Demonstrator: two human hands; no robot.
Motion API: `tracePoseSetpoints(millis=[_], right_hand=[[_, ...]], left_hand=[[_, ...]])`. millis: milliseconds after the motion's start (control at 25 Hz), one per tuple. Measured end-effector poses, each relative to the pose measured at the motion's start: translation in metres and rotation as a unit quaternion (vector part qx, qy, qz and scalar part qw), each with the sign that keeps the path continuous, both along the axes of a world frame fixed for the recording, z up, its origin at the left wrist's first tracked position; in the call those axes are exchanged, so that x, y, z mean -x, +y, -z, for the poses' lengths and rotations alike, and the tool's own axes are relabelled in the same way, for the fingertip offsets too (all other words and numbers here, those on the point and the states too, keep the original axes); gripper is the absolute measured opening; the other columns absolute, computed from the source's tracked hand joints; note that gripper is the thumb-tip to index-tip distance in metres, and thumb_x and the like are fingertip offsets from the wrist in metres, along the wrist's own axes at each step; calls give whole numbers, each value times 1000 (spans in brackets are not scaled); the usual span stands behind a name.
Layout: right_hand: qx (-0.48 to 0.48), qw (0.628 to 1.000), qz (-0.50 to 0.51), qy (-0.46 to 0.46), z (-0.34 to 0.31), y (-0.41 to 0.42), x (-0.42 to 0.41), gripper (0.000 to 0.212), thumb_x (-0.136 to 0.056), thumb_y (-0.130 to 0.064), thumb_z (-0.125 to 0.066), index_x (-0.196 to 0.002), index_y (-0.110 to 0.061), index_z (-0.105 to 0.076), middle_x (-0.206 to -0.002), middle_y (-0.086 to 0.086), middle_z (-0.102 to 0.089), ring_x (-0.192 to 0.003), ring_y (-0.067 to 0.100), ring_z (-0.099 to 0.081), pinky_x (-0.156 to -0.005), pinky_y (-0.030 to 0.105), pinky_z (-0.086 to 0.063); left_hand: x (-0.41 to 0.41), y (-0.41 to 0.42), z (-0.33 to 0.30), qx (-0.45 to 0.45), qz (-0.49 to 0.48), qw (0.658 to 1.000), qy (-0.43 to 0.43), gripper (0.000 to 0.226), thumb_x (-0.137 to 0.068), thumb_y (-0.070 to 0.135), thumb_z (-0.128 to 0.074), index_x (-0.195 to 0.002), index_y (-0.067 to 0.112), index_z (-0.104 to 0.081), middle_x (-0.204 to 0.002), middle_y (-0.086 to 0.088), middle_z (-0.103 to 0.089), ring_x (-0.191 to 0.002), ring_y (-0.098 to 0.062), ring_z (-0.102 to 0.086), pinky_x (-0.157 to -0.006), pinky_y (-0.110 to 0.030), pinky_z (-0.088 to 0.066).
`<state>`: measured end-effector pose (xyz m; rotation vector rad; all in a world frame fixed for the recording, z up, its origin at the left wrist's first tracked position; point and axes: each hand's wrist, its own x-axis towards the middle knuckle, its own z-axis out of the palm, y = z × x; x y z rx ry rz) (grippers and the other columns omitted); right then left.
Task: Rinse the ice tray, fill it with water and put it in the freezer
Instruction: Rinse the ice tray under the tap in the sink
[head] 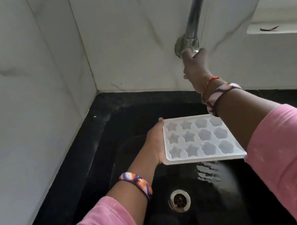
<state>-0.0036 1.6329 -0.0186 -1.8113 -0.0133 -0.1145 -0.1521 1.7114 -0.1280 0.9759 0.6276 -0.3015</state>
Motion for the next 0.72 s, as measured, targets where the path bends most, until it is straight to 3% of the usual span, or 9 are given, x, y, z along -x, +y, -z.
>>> tracePoseSetpoints(millis=[80,200,280,400,720], right_hand=[[17,1000,-20,1,-2,-4,3,61,-54,-65,-35,-95,-21,-34,-89,9,-47,-80,26,-45,-75,47,-45],[37,999,-38,3,-19,-10,35,46,-77,-57,-43,-101,-18,-38,-92,5,-52,-79,25,-50,-77,44,-48],[24,998,-62,23,-18,-17,42,37,-91,-47,-42,-110,-16,-43,-91,3,-52,-70,18,-54,-68,36,-50],[27,994,-94,45,-13,-30,49,45,-96,-44,-37,-130,-13,-40,-102,5,-51,-63,12,-54,-57,28,-46],[46,994,-82,58,-12,-53,56,57,-98,-42,-35,-142,-6,-26,-110,13,-52,-87,21,-58,-67,33,-49]], left_hand=[[3,-3,3,8,5,1000,4,51,-93,55,-36,-103,14,-65,-98,-14,-69,-88,-33,-64,-74,-39,-50],[9,-5,4,3,3,1000,7,52,-93,56,-36,-103,14,-65,-98,-14,-68,-90,-33,-63,-76,-39,-49],[11,-5,7,-2,1,1000,7,53,-93,56,-37,-109,14,-64,-103,-14,-68,-93,-34,-63,-79,-41,-50],[14,-7,10,-26,1,1000,5,51,-93,54,-37,-112,15,-63,-105,-14,-69,-96,-34,-65,-81,-43,-52],[17,-12,9,-32,5,999,-15,49,-95,51,-37,-117,15,-62,-109,-13,-69,-99,-35,-64,-88,-46,-50]])
